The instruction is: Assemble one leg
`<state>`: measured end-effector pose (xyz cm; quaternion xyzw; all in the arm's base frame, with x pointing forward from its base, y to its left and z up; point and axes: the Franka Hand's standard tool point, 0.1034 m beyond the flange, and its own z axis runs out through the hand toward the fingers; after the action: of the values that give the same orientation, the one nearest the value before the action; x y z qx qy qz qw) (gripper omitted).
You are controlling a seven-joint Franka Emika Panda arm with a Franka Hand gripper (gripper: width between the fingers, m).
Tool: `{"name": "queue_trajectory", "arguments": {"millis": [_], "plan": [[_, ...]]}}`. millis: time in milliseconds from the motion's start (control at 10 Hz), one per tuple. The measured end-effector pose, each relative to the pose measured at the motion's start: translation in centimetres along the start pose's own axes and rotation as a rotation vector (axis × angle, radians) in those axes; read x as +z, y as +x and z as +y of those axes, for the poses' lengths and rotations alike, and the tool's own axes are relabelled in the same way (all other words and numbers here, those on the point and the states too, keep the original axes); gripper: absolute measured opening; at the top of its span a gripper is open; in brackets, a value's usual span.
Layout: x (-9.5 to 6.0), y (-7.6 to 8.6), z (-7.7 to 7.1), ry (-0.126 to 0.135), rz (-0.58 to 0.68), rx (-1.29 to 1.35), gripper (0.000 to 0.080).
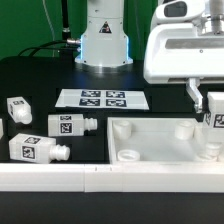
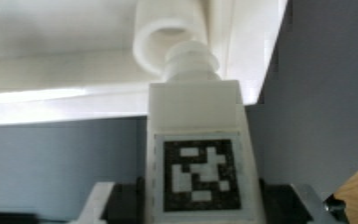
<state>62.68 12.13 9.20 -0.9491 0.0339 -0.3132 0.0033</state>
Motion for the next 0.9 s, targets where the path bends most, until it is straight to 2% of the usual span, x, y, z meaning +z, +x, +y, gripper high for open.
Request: {"name": "queue_trajectory", "arguments": {"millis": [500, 900], "plan": [[0.4, -0.3, 1.0, -0.013, 0.002, -0.014, 0.0285], [1.0, -1.0, 1.0, -0.018, 0.000, -0.024, 0.0285]]}}
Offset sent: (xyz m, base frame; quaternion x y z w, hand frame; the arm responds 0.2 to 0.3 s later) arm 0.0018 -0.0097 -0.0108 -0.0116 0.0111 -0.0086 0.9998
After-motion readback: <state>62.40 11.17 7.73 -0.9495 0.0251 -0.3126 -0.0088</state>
